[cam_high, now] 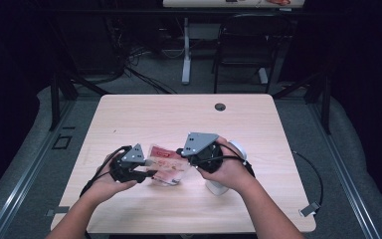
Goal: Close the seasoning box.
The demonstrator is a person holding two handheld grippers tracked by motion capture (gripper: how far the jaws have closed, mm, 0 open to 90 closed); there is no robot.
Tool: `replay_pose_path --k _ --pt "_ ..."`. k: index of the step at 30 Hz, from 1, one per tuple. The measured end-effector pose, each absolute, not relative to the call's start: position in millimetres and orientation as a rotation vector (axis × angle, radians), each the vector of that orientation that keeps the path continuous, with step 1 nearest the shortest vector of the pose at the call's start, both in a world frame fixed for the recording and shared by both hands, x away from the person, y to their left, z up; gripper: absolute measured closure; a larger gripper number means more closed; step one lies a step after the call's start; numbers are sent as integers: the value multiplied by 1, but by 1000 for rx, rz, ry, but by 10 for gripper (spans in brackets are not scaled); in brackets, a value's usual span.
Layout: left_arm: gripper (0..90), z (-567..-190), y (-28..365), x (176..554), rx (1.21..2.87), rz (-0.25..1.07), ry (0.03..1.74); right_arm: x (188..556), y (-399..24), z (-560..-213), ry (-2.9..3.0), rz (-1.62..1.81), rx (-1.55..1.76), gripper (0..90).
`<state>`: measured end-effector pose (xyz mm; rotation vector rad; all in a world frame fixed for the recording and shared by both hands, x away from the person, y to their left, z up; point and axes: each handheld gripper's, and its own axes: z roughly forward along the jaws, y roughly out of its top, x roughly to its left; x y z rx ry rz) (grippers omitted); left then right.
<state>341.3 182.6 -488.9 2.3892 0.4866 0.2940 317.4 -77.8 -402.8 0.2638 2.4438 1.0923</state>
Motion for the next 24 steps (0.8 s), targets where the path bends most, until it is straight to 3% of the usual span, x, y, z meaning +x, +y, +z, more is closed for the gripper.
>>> replay_pose_path --k 3,4,9,24 --pt "632 -492 187 339 2384 290 493 317 -75 -403 2447 1112 261 889" --pt "633 -494 191 336 2372 291 499 318 -70 -404 2463 1130 270 829" --pt "623 -501 202 331 2328 281 528 321 -65 -410 2490 1152 294 740" --pt "574 -513 220 319 2224 274 607 319 -84 -405 2485 1382 382 656"
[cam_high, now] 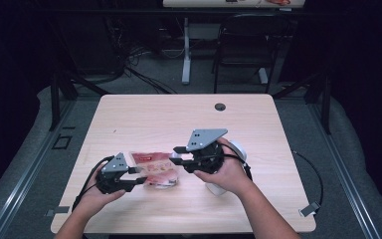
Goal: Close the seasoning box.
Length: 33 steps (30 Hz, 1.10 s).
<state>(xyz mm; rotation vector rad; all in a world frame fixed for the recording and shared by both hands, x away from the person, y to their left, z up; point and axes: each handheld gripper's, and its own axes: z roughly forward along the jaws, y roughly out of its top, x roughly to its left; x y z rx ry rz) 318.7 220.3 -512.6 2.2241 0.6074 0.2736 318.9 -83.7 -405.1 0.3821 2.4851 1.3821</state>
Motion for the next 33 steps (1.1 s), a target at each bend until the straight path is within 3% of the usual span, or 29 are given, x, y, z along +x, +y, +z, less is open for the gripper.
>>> replay_pose_path --k 10,24,30,33 --pt "558 -519 227 311 2163 271 648 313 -119 -400 2415 1448 470 635" --pt "549 -523 242 298 2169 289 721 314 -217 -409 2158 1421 839 654" --pt "548 -524 249 294 2168 311 742 315 -248 -424 2044 1435 982 724" --pt "548 -526 252 293 2160 307 754 317 -260 -431 1977 1425 1042 818"
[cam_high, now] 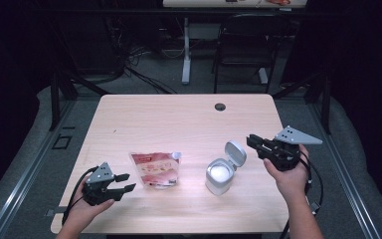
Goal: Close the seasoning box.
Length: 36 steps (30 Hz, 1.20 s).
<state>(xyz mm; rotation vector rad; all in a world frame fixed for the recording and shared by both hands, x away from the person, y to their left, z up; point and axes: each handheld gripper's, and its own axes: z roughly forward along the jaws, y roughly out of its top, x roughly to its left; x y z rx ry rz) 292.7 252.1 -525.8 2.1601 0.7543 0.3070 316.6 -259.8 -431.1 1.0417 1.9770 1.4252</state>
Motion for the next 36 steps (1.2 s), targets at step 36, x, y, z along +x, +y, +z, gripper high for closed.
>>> replay_pose_path --k 36 --pt "489 -535 272 288 2122 344 849 284 -290 -521 1975 1429 1283 547"
